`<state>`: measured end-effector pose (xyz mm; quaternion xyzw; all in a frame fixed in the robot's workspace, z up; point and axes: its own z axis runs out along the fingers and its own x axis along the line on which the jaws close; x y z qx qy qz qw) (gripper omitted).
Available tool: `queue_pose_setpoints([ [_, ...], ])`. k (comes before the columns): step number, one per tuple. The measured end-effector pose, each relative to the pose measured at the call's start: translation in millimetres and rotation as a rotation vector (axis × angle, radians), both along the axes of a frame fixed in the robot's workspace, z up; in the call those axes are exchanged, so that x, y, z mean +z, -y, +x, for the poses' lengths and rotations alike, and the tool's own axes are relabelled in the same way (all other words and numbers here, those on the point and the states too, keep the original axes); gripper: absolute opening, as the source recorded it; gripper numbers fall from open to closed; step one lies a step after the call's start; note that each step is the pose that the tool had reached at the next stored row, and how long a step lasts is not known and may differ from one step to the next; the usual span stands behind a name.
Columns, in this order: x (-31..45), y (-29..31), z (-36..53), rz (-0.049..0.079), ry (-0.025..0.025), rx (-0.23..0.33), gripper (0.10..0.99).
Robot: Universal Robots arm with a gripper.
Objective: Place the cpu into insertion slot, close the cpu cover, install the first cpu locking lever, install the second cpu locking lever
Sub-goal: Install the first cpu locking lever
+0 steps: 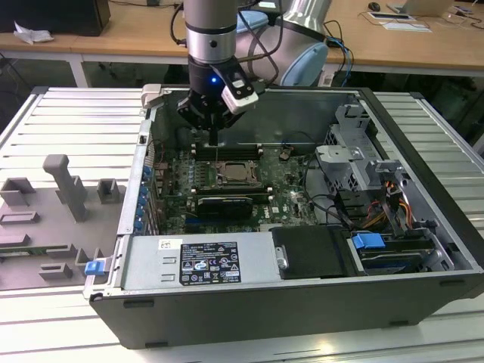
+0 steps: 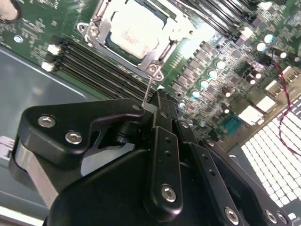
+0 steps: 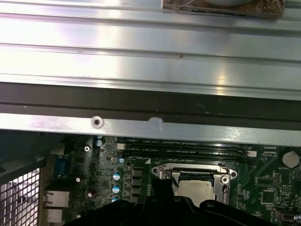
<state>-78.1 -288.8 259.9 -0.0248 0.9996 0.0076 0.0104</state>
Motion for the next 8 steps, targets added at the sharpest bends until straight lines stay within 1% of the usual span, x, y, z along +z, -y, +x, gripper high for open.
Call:
queue_pose_setpoints([
  [3,-0.3,0.0,5.9,-0.001,0.0,0.0,0.106],
  [8,-1.4,0.0,9.3,-0.001,0.0001,-0.003,0.106],
])
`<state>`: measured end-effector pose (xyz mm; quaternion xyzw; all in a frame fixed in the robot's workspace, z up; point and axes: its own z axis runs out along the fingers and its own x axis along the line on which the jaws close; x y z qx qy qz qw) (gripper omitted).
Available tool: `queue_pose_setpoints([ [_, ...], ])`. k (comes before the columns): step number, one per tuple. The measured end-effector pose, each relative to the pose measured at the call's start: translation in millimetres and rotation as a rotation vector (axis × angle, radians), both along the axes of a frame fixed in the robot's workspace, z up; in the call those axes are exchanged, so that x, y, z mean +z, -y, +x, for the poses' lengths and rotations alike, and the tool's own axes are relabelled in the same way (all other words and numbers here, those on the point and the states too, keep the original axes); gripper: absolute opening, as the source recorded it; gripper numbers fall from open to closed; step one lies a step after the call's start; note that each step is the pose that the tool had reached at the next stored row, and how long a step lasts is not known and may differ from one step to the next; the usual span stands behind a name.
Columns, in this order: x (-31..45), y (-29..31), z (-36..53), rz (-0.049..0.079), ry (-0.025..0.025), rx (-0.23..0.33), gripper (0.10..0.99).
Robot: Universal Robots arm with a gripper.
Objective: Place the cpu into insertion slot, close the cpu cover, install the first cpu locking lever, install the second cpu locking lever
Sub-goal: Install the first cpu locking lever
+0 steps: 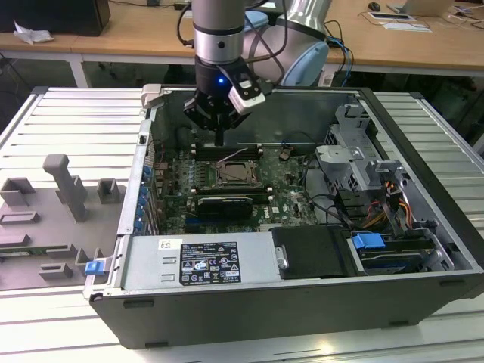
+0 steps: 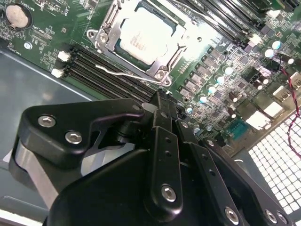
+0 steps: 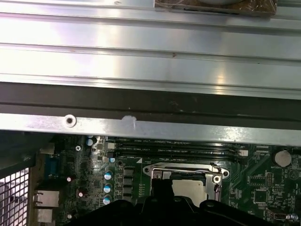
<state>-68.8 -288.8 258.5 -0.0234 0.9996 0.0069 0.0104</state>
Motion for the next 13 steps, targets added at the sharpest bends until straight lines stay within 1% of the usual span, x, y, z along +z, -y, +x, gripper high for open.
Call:
queue_pose_setpoints([
  [2,-1.2,0.0,3.3,0.002,0.0001,0.0,0.106],
  [3,-1.6,0.1,5.2,0.007,-0.0002,0.0,0.106],
  [4,-1.8,0.1,6.4,0.018,-0.0003,0.0,0.106],
  [5,-2.2,0.0,8.1,0.045,0.0,-0.002,0.106],
  [6,-3.4,0.0,9.3,0.062,0.0001,-0.002,0.106],
  [7,-5.5,0.0,10.5,0.067,0.0001,-0.002,0.106],
  [10,-12.9,0.0,15.9,0.067,0.0,-0.003,0.106],
  [13,-18.2,-0.2,21.7,0.067,0.0001,-0.004,0.106],
])
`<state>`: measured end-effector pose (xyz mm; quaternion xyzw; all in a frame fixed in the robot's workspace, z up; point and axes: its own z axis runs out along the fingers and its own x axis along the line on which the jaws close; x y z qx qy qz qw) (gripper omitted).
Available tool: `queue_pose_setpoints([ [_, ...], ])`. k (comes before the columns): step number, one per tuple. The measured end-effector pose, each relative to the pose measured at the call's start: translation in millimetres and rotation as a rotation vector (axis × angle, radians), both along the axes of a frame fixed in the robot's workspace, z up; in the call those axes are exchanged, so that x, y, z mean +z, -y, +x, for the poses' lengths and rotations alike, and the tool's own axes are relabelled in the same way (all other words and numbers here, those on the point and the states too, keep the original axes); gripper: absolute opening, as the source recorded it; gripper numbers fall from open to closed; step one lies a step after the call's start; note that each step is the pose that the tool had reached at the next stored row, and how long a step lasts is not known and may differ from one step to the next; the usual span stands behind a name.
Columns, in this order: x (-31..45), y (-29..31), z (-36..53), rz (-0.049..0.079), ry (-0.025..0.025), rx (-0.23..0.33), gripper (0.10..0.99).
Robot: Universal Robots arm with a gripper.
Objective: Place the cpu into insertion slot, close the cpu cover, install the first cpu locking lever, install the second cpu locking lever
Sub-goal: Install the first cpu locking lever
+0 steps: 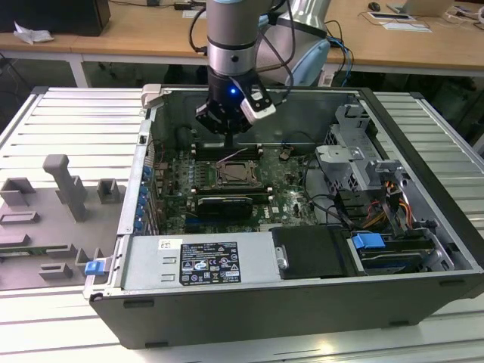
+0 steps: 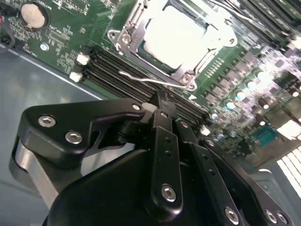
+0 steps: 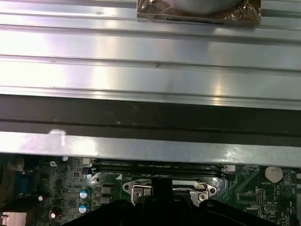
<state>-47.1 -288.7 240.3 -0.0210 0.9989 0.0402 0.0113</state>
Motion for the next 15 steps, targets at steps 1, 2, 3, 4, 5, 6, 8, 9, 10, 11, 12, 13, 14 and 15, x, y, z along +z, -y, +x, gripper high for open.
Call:
queue_pose_setpoints([
  [1,-1.1,-0.2,1.5,0.0,0.0,0.0,0.106],
  [2,-2.7,-0.6,3.7,0.0,-0.0001,0.0,0.106],
  [3,-4.1,-1.0,5.6,0.0,-0.0001,0.0,0.106],
  [4,-5.3,-1.3,7.2,0.0,0.0,0.0,0.106],
  [5,-6.7,-1.7,8.9,0.0,0.0001,0.0,0.106],
  [6,-7.7,-2.1,10.3,0.0,-0.0001,0.0,0.106],
  [8,-9.1,-2.7,12.0,0.0,-0.0001,0.0,0.106],
  [9,-9.8,-3.0,12.7,0.0,-0.0001,0.0,0.106],
  [10,-10.7,-3.3,13.5,0.0,0.0,0.0,0.106],
  [11,-11.4,-3.5,14.1,0.0,0.0001,0.0,0.106],
  [12,-12.3,-3.6,15.0,0.0,0.0,0.0,0.106],
  [13,-13.5,-3.7,16.2,0.0,0.0,0.0,0.106],
  [14,-14.2,-3.8,17.0,0.0,0.0,0.0,0.106],
  [15,-15.6,-3.8,18.6,0.0,0.0,0.0,0.106],
])
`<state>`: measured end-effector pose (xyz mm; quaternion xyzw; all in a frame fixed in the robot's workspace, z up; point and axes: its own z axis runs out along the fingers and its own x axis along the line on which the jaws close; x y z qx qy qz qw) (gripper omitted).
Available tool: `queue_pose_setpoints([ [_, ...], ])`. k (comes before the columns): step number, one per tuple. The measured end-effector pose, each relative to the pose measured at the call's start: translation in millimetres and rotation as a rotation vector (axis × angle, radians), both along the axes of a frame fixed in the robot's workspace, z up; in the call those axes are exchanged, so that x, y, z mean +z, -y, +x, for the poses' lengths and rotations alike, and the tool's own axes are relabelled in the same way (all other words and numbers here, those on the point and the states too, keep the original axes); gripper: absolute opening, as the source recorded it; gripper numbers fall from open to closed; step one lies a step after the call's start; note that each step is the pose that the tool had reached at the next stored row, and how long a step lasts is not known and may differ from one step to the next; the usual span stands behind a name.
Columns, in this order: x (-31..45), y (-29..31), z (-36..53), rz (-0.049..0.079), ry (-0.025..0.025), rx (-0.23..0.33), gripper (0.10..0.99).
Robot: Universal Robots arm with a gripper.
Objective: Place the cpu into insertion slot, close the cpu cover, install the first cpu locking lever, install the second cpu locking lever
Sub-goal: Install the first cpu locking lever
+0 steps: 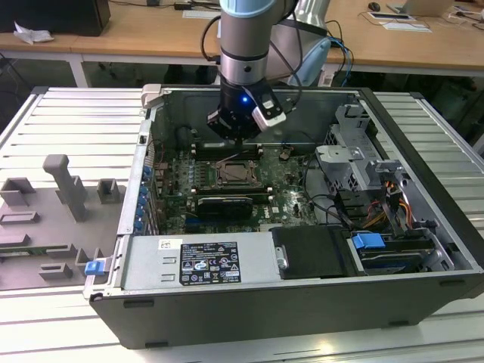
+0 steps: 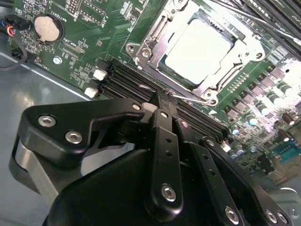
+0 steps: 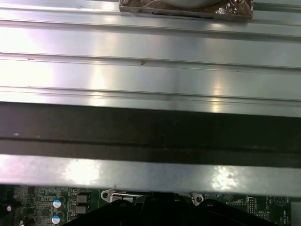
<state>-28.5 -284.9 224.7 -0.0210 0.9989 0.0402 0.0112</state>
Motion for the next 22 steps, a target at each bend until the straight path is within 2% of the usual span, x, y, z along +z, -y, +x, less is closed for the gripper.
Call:
queue_pose_setpoints([
  [10,-6.7,0.0,7.3,0.0,-0.0009,-0.003,0.106],
  [19,-18.0,0.0,11.9,-0.001,-0.0066,-0.003,0.106],
  [22,-20.1,0.0,12.0,-0.006,-0.0087,-0.003,0.106],
])
